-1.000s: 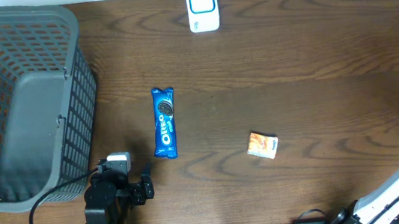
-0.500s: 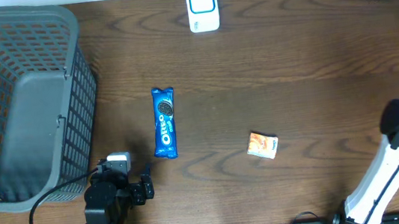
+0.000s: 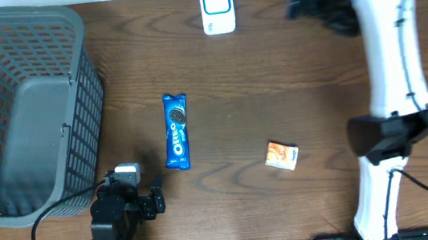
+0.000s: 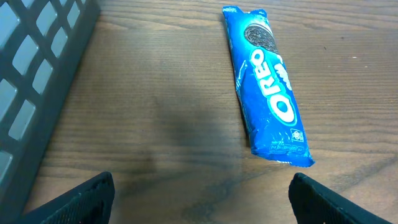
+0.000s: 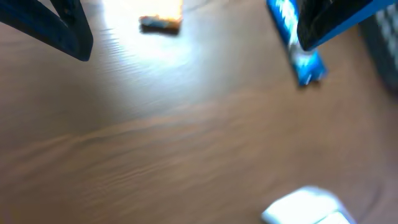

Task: Scan the item barcode
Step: 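Reach the right gripper to the blue Oreo pack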

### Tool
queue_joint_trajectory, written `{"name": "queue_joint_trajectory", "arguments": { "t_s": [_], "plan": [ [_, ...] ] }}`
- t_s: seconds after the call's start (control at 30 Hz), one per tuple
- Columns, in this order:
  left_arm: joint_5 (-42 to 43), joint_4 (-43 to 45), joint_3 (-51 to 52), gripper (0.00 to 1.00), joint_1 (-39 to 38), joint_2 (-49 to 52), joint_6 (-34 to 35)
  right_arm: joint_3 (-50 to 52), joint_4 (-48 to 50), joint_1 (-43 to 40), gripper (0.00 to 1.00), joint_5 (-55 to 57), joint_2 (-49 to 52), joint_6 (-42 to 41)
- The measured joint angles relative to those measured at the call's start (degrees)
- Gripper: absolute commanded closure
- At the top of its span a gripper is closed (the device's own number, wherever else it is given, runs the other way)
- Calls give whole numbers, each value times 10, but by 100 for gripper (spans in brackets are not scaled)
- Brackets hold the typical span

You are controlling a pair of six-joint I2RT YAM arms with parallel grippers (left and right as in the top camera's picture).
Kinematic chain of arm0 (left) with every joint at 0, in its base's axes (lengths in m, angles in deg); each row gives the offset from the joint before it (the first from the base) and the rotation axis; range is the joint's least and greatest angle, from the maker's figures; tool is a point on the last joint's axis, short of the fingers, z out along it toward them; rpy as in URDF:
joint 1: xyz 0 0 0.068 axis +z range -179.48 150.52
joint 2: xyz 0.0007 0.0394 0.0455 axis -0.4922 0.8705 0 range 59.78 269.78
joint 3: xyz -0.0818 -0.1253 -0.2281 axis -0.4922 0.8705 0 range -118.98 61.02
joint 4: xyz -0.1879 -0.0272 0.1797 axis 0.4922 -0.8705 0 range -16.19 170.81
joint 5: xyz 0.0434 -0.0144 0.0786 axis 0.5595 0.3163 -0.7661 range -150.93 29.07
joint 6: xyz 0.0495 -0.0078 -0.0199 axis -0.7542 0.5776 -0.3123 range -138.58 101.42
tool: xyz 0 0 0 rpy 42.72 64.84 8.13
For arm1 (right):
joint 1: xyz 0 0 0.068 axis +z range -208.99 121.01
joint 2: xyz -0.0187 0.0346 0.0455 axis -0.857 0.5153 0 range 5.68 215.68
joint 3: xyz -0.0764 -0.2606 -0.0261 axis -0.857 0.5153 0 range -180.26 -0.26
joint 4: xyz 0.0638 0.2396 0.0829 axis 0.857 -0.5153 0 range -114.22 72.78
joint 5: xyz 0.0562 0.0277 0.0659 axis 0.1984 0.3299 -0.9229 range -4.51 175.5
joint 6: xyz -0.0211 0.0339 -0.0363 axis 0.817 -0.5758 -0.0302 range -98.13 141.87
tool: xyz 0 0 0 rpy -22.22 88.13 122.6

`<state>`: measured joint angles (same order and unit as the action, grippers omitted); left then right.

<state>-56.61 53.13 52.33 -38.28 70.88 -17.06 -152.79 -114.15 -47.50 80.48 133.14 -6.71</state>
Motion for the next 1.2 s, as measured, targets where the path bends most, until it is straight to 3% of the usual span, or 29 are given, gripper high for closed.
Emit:
{"name": "queue_joint_trajectory", "arguments": {
  "t_s": [0.27, 0.37, 0.63, 0.9, 1.2],
  "plan": [
    [0, 0, 0, 10, 0, 0, 0, 20, 17, 157, 5, -9, 0, 5],
    [0, 0, 0, 10, 0, 0, 0, 56, 57, 205, 13, -3, 5, -4],
    [0, 0, 0, 10, 0, 0, 0, 132, 172, 317, 16, 4, 101, -28],
    [0, 0, 0, 10, 0, 0, 0, 135, 202, 398, 21, 77, 158, -66],
    [0, 0, 0, 10, 0, 0, 0, 135, 207, 414, 28, 115, 198, -114]
  ]
}}
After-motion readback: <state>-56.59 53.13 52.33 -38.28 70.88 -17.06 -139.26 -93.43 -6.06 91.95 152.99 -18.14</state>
